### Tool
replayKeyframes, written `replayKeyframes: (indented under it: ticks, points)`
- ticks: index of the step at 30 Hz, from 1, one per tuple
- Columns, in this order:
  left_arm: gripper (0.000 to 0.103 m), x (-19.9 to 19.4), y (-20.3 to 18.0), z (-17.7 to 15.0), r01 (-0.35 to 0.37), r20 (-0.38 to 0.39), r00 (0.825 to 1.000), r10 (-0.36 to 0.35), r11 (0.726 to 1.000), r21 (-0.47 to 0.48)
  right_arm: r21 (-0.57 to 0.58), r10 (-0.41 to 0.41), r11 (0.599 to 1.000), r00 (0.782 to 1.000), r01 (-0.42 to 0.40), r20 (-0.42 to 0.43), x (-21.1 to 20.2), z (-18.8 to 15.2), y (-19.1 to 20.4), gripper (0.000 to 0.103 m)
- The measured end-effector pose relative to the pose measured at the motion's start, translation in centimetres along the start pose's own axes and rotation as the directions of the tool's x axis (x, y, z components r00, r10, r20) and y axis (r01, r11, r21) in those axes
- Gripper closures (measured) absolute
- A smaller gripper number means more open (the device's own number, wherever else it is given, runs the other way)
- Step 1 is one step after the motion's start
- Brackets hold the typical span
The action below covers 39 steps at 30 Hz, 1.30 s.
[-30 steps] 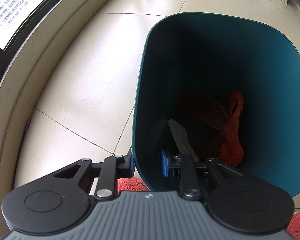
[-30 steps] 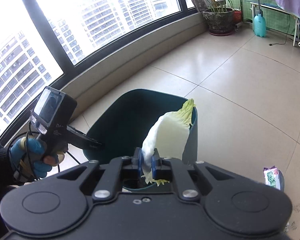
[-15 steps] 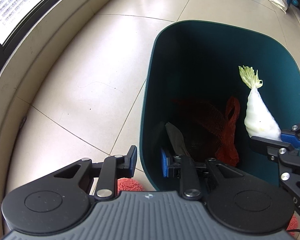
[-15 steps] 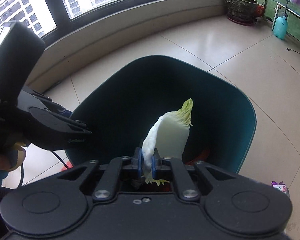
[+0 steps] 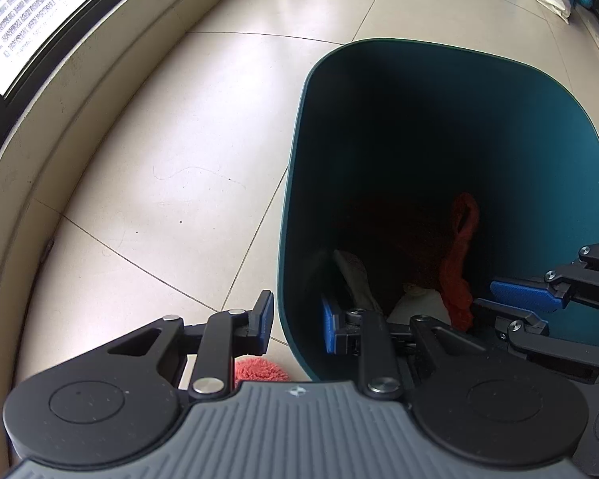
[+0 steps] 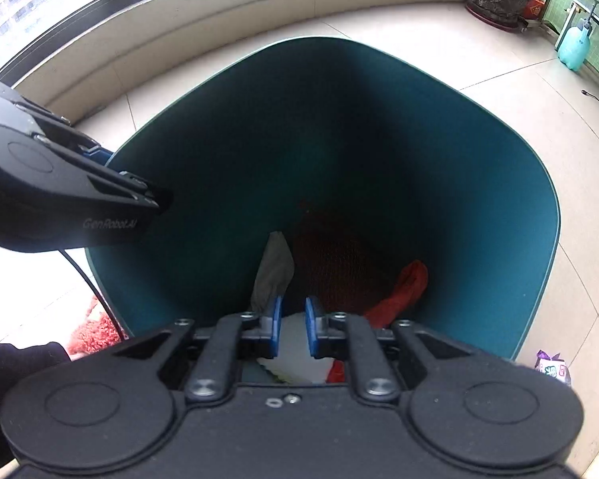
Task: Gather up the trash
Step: 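Carry the cabbage leaf into the green bin and open the right gripper, then move the right gripper to the orange mesh net and grasp it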
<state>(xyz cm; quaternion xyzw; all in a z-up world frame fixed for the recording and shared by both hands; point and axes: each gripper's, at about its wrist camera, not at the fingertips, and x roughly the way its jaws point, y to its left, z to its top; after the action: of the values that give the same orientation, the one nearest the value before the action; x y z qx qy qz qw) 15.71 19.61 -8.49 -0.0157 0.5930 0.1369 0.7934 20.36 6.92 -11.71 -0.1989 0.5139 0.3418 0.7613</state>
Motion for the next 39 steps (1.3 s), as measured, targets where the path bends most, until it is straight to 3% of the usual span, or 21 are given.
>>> replayKeyframes:
  ticks: [7,15,23,30,34,39]
  points:
    - [0.079,-0.1,0.3,0.3,0.005,-0.008,1.000,-0.005,1.000,-0.011,0.035,0.023,0.999,0.999,-0.025,0.048,-3.1,-1.0,-0.8,0.085]
    - [0.079,0.0,0.4,0.2,0.008,-0.006,1.000,-0.008,1.000,-0.008,0.130,0.053,0.989,0.987,-0.073,0.150,-8.7,-3.4,-4.6,0.079]
    - [0.079,0.0,0.6,0.1,0.006,-0.003,1.000,-0.006,1.000,-0.013,0.263,-0.037,0.965,0.978,-0.019,0.208,-14.1,-7.4,-9.7,0.069]
    - [0.079,-0.1,0.6,0.1,0.006,0.004,1.000,-0.006,1.000,-0.023,0.388,-0.143,0.919,0.978,0.075,0.151,-14.5,-12.5,-13.7,0.054]
    - [0.079,-0.2,0.5,-0.1,-0.001,0.010,1.000,0.002,1.000,-0.021,0.459,-0.172,0.881,0.982,0.116,0.083,-12.1,-15.1,-15.7,0.046]
    - [0.079,-0.1,0.4,-0.1,-0.003,0.005,1.000,0.004,1.000,-0.028,0.498,-0.171,0.851,0.984,0.170,-0.042,-7.1,-17.4,-17.6,0.027]
